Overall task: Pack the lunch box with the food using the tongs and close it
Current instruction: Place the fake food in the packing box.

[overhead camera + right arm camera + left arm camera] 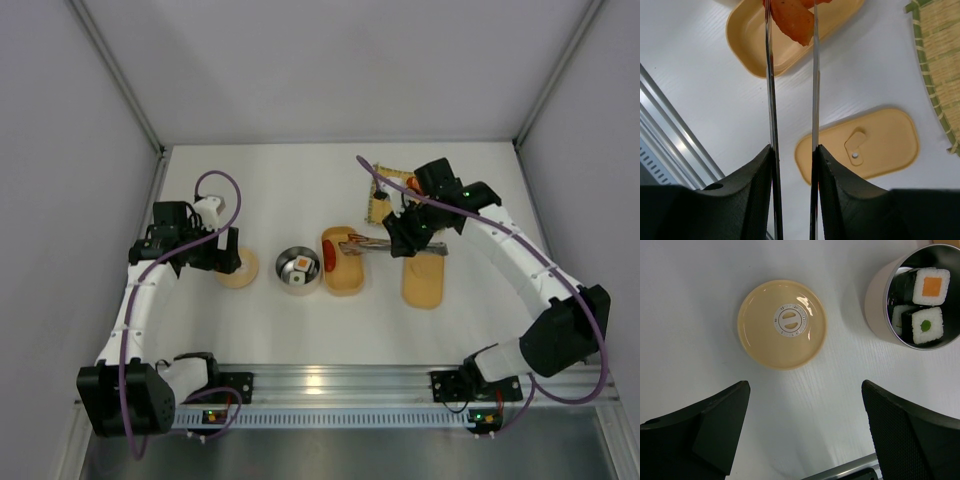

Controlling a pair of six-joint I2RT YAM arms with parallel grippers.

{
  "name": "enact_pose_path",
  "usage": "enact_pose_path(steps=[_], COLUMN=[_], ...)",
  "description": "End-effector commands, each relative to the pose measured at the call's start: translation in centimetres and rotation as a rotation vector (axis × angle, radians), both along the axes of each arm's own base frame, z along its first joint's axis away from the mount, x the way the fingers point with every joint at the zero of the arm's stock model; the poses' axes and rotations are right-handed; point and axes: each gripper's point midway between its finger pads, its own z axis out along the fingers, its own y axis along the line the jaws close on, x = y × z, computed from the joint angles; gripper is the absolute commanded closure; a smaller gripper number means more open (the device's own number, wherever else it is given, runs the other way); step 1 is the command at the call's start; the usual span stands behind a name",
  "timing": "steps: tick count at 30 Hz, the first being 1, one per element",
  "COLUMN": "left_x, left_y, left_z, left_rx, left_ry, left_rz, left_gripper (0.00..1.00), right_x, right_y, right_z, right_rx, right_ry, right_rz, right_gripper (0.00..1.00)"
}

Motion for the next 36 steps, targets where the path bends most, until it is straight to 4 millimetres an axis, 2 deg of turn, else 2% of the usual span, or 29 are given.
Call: enact_pose_path(steps=[1, 8, 17, 25, 29, 32, 36], left_x=[0.5, 0.4, 0.5, 0.5, 0.7, 0.7, 0.8], left_y=[-0.2, -0.2, -0.2, -0.2, -0.2, -0.2, -0.3], left_z=[1.4, 1.4, 1.3, 1.4, 1.6, 1.6, 1.5], left_rx=[-0.018, -0.018, -0.017, -0.015, -0.015, -0.017, -0.022], left_ry=[-0.05, -0.049, -0.049, -0.052, -0.055, -0.053, -0.048], left_rz=[-0.001, -0.003, -0.002, -0.005, -0.005, -0.007, -0.006], left_gripper=[0.02, 0.02, 0.02, 0.02, 0.02, 0.02, 0.02], right_x=[-1.7, -3.5, -4.0, -4.3, -4.7, -5.0, -5.0], right_y=[0.9, 2.0, 2.7, 3.0, 3.1, 3.1, 3.3], right_z=[0.4, -1.0, -1.9, -2.3, -2.6, -2.6, -2.2], right_rx=[0.017, -0.003, -0.017, -0.022, -0.03, -0.03, -0.016], right_ry=[-0.014, 0.023, 0.048, 0.075, 0.095, 0.109, 0.106], right_rz=[0.081, 0.154, 0.186, 0.196, 0.206, 0.21, 0.209], right_gripper=[0.82, 0.79, 0.73, 0.59, 0.55, 0.43, 0.41])
